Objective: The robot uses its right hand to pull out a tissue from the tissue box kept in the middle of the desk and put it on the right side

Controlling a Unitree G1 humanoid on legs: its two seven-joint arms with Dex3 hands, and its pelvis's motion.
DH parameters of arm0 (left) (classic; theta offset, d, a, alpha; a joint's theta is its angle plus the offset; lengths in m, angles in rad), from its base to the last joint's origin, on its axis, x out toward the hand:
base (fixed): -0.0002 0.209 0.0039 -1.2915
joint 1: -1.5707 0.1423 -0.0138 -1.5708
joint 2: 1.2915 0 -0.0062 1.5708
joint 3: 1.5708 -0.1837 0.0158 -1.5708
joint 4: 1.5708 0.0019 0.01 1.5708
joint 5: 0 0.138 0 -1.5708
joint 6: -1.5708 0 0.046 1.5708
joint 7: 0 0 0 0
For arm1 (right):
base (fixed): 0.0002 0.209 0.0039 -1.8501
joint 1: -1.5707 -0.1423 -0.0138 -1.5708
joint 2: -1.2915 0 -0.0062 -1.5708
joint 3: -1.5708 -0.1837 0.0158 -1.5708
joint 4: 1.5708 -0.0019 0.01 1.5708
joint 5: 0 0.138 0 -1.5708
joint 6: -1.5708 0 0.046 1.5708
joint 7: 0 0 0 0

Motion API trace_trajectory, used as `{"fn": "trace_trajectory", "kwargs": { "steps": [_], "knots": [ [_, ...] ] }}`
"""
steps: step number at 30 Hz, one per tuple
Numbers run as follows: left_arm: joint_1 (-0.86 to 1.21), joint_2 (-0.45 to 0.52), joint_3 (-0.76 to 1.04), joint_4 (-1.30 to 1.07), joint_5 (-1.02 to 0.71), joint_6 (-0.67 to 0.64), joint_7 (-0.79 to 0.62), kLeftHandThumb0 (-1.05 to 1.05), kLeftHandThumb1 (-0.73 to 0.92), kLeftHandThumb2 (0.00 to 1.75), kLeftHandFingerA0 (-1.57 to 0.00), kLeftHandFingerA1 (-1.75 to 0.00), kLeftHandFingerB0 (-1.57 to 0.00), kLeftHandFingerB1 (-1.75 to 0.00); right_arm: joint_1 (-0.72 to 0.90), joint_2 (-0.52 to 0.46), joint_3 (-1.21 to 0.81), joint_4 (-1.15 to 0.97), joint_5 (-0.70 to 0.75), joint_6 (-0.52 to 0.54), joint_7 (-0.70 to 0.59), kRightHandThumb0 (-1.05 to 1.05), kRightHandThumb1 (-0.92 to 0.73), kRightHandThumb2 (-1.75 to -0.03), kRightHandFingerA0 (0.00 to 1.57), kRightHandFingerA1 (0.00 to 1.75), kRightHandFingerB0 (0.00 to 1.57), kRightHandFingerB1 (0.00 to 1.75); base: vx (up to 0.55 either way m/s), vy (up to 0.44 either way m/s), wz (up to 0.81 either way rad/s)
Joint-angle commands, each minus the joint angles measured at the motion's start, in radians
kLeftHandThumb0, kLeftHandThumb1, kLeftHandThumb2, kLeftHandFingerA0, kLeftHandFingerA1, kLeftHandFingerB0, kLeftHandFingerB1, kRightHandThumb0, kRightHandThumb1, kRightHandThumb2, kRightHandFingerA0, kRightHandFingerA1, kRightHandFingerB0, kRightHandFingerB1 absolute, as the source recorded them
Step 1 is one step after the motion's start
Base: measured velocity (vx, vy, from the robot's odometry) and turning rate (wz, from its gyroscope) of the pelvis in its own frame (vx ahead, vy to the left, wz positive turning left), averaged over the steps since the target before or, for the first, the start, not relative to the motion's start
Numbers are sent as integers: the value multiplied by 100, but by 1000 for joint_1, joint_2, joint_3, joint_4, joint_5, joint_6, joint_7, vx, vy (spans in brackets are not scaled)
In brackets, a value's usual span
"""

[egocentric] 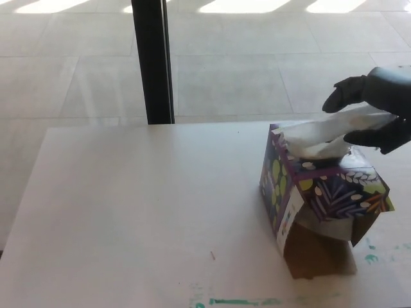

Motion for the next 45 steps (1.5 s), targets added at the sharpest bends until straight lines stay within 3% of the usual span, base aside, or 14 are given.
{"fn": "trace_trajectory", "kwargs": {
  "steps": [1,4,6,9,10,12,13,30,32,35,37,38,39,45],
  "knots": [
    [3,13,6,0,-13,-38,5,-95,81,91,-69,-117,-57,-108,38,-4,-18,13,-41,-67,-78,-24,-75,-66,72,154,71,53,0,0,0],
    [-2,15,6,6,-12,-37,5,-99,62,124,-74,-109,-54,-97,48,-23,18,27,-126,-121,-154,-15,-61,-80,94,171,71,141,0,0,0],
    [-4,17,1,6,-6,-36,6,-94,79,92,-71,-116,-58,-107,62,-21,29,19,-160,-116,-177,-23,-57,-83,79,175,68,158,0,0,0],
    [-3,24,-10,4,3,-35,0,-98,59,123,-74,-107,-53,-95,87,-22,47,9,-219,-128,-234,-29,-55,-84,84,175,69,152,0,0,0],
    [-4,26,-12,9,6,-36,-3,-96,76,91,-70,-114,-57,-105,94,-22,52,5,-233,-127,-241,-30,-57,-80,83,175,72,143,0,0,0],
    [-9,28,-14,21,5,-39,-6,-97,75,91,-72,-114,-58,-105,104,-20,55,-1,-248,-125,-251,-30,-59,-86,106,170,68,141,0,0,0],
    [-8,28,-13,19,1,-31,-9,-95,74,92,-71,-114,-58,-104,106,-19,56,-2,-253,-128,-250,-31,-57,-82,83,175,67,154,0,0,0],
    [-7,38,-36,40,2,-73,-14,-100,84,90,-74,-112,-61,-105,112,30,-61,54,-194,-239,-411,-27,-46,-111,86,175,72,159,0,0,0],
    [-8,38,-38,42,2,-74,-14,-102,64,122,-75,-107,-62,-99,105,30,-76,62,-200,-260,-427,-29,-49,-109,81,175,70,160,0,0,0],
    [-8,39,-36,46,0,-73,-11,-101,86,91,-73,-115,-57,-108,97,55,-106,75,-211,-271,-511,-28,-49,-106,85,175,73,157,0,0,0],
    [-4,37,-35,45,-1,-84,-11,-103,88,91,-76,-116,-60,-106,81,62,-127,93,-200,-297,-554,-26,-46,-105,88,175,74,151,0,0,0],
    [-5,36,-35,49,-2,-82,-9,-103,89,89,-75,-115,-60,-106,78,64,-134,88,-195,-293,-545,-26,-48,-97,90,175,82,102,0,0,0],
    [-9,36,-34,60,-2,-80,-10,-105,89,88,-75,-113,-58,-106,57,79,-164,99,-170,-295,-572,-28,-47,-110,96,175,77,147,0,0,0],
    [-13,39,-38,84,3,-86,-9,-105,89,87,-76,-111,-59,-105,-24,130,-243,170,-142,-282,-652,-29,-48,-119,99,175,79,152,0,0,0]
  ]
}}
